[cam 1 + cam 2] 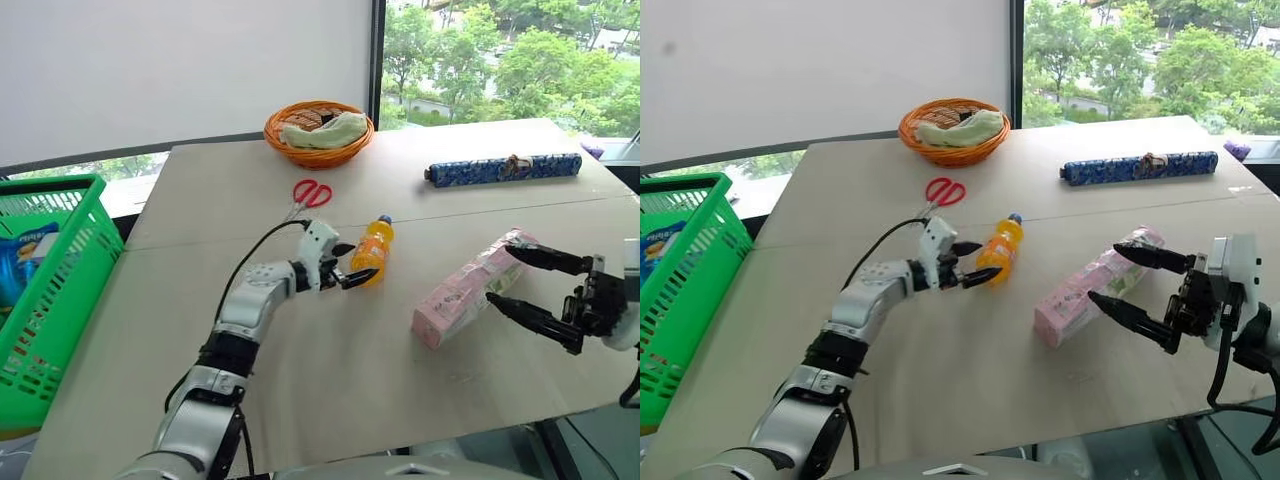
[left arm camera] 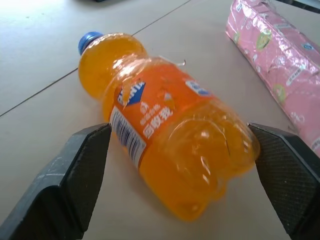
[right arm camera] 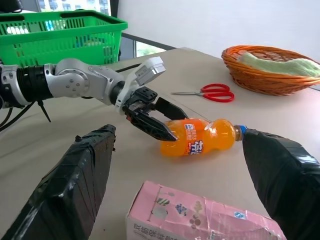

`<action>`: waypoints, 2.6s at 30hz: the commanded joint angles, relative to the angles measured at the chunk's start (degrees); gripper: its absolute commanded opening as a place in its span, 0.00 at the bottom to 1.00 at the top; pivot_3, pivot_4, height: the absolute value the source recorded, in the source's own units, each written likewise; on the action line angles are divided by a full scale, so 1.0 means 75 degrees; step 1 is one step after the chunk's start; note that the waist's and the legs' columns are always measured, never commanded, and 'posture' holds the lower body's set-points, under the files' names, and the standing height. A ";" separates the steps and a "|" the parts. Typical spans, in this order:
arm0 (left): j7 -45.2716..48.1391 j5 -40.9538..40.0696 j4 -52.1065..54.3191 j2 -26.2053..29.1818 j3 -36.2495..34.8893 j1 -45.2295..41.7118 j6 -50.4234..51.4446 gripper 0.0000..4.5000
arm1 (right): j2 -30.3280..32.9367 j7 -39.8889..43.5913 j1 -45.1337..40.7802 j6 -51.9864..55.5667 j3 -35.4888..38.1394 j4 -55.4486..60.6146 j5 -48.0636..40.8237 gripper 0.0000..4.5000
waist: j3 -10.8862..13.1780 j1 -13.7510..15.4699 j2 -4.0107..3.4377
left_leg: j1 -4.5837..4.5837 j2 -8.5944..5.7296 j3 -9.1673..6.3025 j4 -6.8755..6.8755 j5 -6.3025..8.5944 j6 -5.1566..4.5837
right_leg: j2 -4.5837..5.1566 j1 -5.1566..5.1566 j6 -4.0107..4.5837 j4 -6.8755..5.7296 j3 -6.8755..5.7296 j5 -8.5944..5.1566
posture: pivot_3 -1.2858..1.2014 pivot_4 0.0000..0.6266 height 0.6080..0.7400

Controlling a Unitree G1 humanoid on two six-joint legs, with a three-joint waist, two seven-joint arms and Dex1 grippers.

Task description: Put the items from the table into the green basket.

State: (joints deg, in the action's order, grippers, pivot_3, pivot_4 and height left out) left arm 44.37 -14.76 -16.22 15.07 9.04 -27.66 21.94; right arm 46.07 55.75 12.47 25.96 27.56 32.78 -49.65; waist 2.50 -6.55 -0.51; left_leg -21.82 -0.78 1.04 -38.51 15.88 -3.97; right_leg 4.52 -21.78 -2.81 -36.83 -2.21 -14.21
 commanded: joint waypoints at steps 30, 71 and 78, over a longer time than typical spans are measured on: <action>-0.3296 0.1655 0.1416 -0.0843 0.0459 0.0593 0.1533 0.91 | -0.0146 -0.0690 0.0357 0.0135 0.0087 0.0340 0.0485 1.00 | -0.0033 -0.0487 -0.0006 | 0.0006 0.0001 0.0007 -0.0004 0.0001 0.0001 | 0.0030 -0.0001 -0.0010 -0.0003 0.0013 0.0008 | 0.37 0.00 0.98; -0.5603 0.1282 0.3727 0.3442 -0.6664 0.1337 0.1856 0.67 | -0.2322 -0.1026 -0.6619 0.0561 -0.4107 -0.2567 0.1609 1.00 | -0.0069 0.1578 0.0225 | -0.0163 -0.0055 -0.0027 0.0010 -0.0018 0.0072 | 0.0058 -0.0240 0.0000 -0.0125 0.0068 0.0014 | 0.59 0.00 0.98; -0.5458 0.1063 0.3593 0.3274 -0.6506 0.1486 0.2042 0.91 | -0.2483 -0.0993 -0.6793 0.0600 -0.4258 -0.2498 0.1898 1.00 | -0.0133 0.1933 0.0329 | -0.0176 -0.0066 -0.0063 0.0011 -0.0019 0.0130 | 0.0058 -0.0237 0.0002 -0.0112 0.0061 0.0014 | 0.59 0.00 0.98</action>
State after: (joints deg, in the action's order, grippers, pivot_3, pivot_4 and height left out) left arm 3.02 -6.07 7.55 38.71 -39.91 -14.50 38.23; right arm 27.57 48.08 -37.63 31.09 -4.88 12.30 -35.67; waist 1.50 7.94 1.96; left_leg -23.13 -1.26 0.57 -38.42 15.73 -3.01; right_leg 4.95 -23.56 -2.79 -37.68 -1.75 -14.11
